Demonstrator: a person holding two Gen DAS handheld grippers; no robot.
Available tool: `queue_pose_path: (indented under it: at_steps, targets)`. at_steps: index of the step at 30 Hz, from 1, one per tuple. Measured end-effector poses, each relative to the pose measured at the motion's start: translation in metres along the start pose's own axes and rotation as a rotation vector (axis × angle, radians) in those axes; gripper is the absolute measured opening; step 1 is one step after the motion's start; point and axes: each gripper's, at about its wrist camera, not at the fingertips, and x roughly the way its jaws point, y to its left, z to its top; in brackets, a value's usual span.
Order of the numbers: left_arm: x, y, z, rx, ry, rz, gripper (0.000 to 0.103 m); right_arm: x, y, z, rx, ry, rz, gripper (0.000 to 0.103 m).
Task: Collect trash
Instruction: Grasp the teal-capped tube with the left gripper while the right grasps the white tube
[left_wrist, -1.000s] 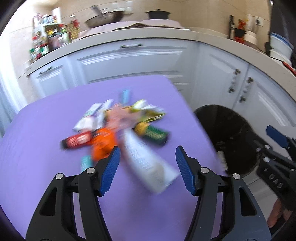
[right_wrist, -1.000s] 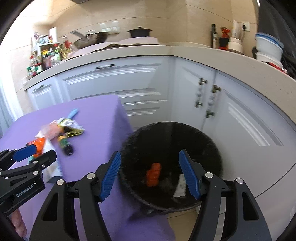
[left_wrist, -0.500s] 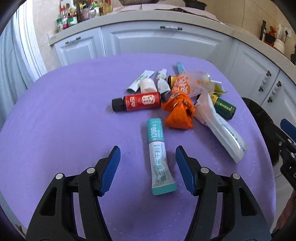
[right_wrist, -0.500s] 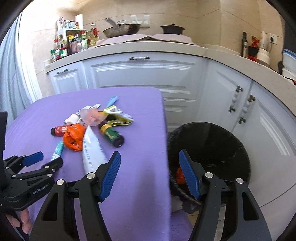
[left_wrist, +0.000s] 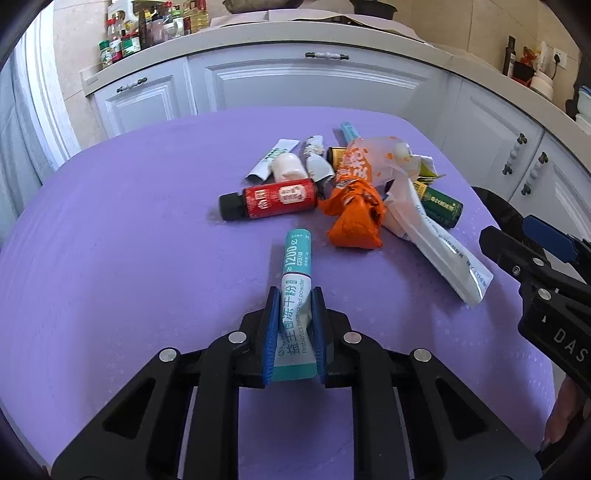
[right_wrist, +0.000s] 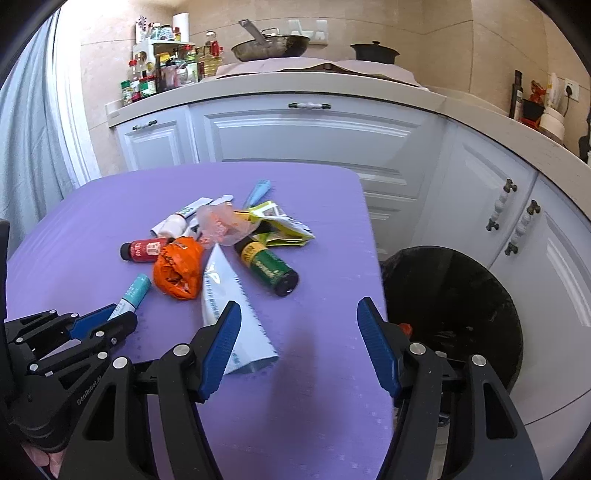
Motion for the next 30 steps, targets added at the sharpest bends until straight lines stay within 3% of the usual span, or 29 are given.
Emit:
queue_pose_path:
  at_steps: [15, 23, 27, 30]
  targets:
    - [-0.014, 0.064, 0.0, -0.094, -0.024, 0.111, 0.016, 0.014, 0.027, 0.004, -0.053, 0.047, 0.034, 0.066]
    - [-0.016, 0.08, 0.001, -0.131, -0.033, 0.125, 0.016, 0.027, 0.032, 0.002, -0.057, 0.109, 0.066, 0.065]
    - [-0.015, 0.083, 0.0, -0.135, -0.03, 0.123, 0.016, 0.029, 0.035, 0.0, -0.064, 0.133, 0.082, 0.044]
    - [-0.015, 0.083, -0.002, -0.138, -0.028, 0.126, 0.016, 0.03, 0.037, -0.002, -0.074, 0.148, 0.093, 0.035]
